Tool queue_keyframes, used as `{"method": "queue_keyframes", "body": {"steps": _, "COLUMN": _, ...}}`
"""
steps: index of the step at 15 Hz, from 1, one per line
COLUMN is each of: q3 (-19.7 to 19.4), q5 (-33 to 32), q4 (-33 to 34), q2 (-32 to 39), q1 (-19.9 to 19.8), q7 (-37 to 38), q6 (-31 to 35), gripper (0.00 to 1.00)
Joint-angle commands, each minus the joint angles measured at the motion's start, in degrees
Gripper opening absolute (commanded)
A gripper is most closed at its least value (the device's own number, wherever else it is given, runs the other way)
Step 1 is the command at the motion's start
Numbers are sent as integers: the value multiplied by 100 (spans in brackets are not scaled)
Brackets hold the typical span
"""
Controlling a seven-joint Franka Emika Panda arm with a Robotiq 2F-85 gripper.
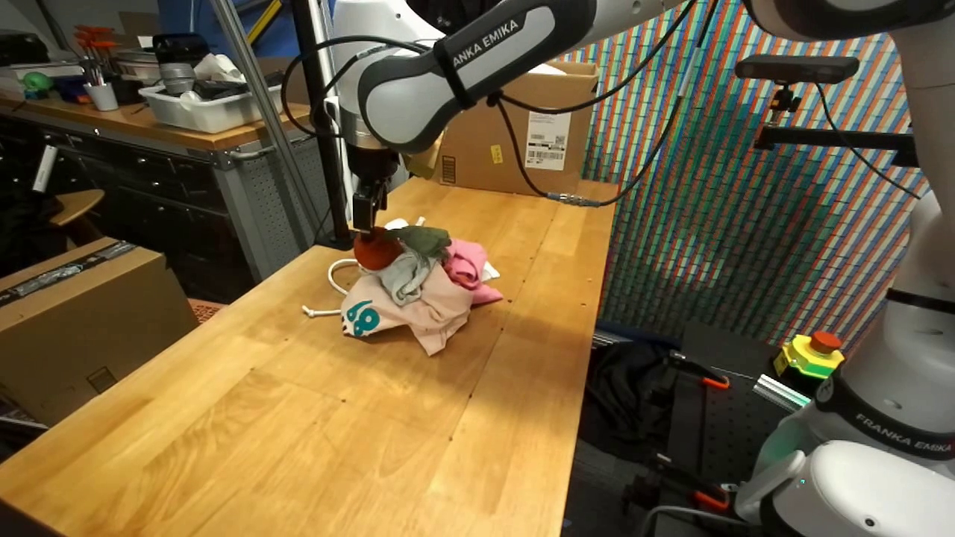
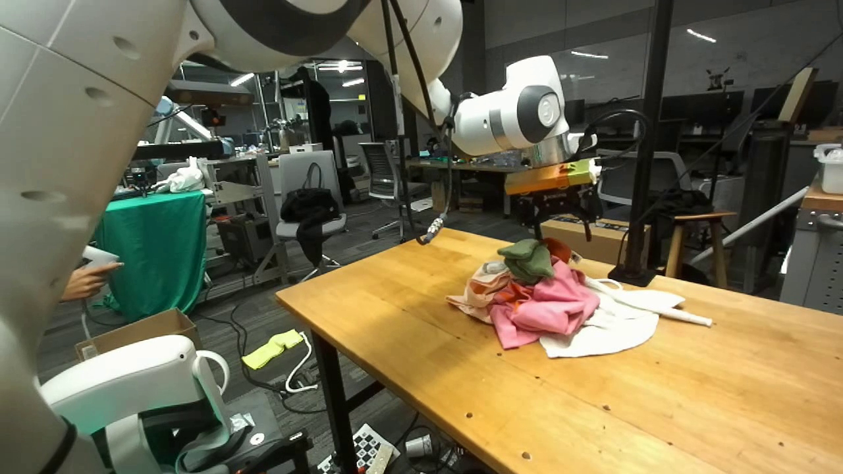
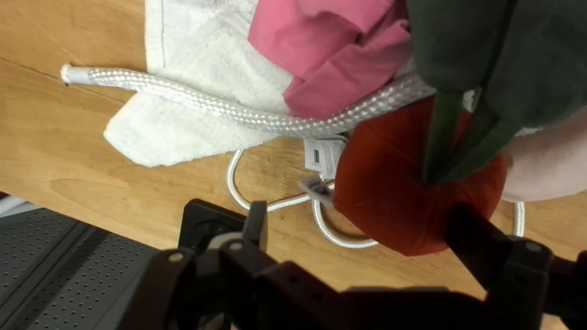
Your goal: Put the clothes, plush toy and rope separately on the table
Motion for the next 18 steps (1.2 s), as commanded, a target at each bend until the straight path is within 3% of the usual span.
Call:
{"method": "queue_keyframes", "body": {"steps": 1, "q3": -109, "q5": -74, "q4": 448, "q2": 342, "q1": 71, "q7": 243, "q6": -56, "gripper": 100}}
{"method": "queue_keyframes", "body": {"steps": 16, "q3": 160, "q5": 824, "q4": 510, "q2": 354, "q1": -55, "q7": 489, "q6": -800, "gripper": 100}}
{"method": "queue_keyframes", "body": {"steps": 17, "q3": 167, "q5": 876, "q4": 514, "q2": 366, "q1": -64, "q7": 476, "q6": -841, "gripper": 75}}
{"method": "queue_keyframes", "body": {"steps": 18, "q3": 165, "q5": 904, "q4": 505, "q2": 368, "q1": -66, "q7": 463, "q6": -860, "gripper": 74}}
